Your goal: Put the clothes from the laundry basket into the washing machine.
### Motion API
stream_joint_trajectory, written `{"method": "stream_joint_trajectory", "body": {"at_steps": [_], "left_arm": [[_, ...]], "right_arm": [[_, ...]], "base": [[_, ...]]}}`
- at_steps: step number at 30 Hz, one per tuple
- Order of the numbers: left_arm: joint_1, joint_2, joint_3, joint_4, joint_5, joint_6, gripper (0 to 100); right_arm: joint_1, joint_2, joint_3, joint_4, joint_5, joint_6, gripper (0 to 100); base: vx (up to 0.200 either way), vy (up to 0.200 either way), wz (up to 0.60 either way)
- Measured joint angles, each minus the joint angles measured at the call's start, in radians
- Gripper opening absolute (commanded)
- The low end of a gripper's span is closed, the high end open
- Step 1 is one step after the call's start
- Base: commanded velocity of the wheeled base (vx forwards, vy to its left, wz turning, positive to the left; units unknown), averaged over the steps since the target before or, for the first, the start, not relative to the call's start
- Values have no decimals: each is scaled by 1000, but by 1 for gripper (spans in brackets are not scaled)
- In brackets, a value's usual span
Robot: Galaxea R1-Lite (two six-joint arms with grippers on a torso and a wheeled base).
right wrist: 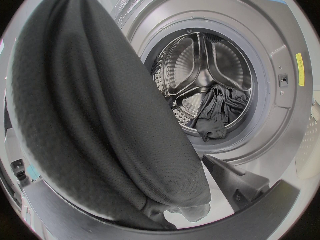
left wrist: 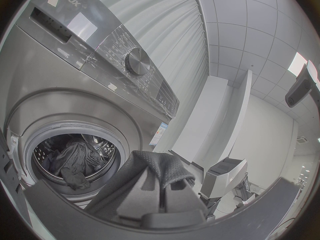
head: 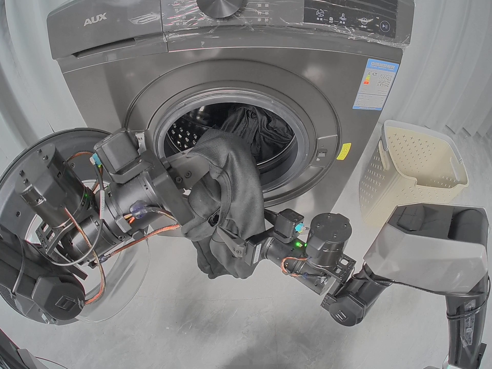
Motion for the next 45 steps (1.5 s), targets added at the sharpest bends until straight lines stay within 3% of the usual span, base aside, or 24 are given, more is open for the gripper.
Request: {"method": "stream_joint_trajectory", "body": {"at_steps": [6,7,15,22,28,36,45], "left_arm": [[0,-2,-11,0,10,-2,0],[0,-2,-14,0,13,-2,0],[7,4,-25,0,29,-8,0],[46,22,-28,4,50,-7,0],[109,44,-15,28,56,3,0],[160,159,46,38,58,90,0],[181,334,94,-43,57,169,0]], "right_arm": [[-8,69,-101,10,-13,3,100],[-7,78,-114,10,-14,3,0],[-11,112,-181,-5,-33,13,0],[-33,83,-117,-10,-34,18,0],[-69,-36,3,-9,-35,19,0],[-107,-183,74,-2,-47,25,0],[-87,-236,75,0,-70,41,0]], "base": [[0,0,0],[0,0,0],[0,0,0],[0,0,0],[0,0,0],[0,0,0],[0,0,0]]}}
